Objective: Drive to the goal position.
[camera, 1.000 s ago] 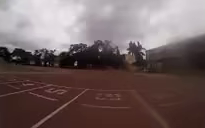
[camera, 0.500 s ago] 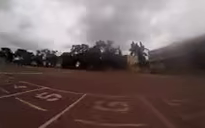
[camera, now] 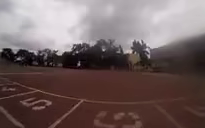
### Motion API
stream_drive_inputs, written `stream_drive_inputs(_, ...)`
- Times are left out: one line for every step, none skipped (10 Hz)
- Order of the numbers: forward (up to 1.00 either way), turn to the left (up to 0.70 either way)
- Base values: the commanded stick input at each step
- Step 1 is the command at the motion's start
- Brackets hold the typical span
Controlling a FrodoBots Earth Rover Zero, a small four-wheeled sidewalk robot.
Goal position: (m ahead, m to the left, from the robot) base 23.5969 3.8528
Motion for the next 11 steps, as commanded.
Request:
stream_drive_inputs(1.00,0.00)
stream_drive_inputs(1.00,0.00)
stream_drive_inputs(1.00,0.00)
stream_drive_inputs(1.00,0.00)
stream_drive_inputs(1.00,0.00)
stream_drive_inputs(1.00,0.00)
stream_drive_inputs(1.00,0.00)
stream_drive_inputs(1.00,0.00)
stream_drive_inputs(1.00,0.00)
stream_drive_inputs(1.00,0.00)
stream_drive_inputs(1.00,0.00)
